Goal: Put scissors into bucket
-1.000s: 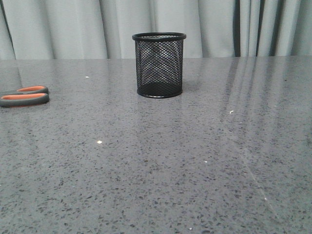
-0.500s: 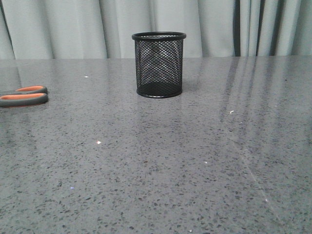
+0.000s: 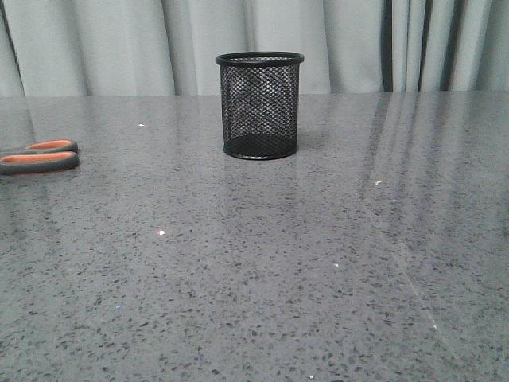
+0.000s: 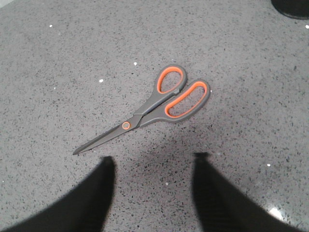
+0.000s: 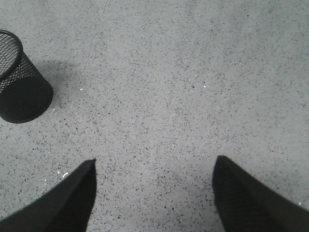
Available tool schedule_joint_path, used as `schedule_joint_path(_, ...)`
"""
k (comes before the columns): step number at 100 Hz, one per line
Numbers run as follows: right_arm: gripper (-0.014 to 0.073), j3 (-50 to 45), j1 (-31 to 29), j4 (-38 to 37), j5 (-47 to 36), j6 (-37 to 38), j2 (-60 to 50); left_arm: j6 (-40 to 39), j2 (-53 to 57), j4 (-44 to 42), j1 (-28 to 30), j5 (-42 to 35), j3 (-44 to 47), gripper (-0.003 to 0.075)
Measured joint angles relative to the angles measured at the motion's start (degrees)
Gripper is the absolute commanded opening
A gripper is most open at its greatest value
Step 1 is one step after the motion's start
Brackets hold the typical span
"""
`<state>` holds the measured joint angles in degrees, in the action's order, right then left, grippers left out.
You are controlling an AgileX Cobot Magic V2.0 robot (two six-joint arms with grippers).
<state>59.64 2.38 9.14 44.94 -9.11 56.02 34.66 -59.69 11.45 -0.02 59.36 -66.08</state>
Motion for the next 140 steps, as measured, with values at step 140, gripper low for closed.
schedule_joint_path(140,0.0487,0.0,2.4,0.4,-0.1,-1.3,1.4,48.3,-33.0,1.5,-0.3,11.3,-18.1,0.0482)
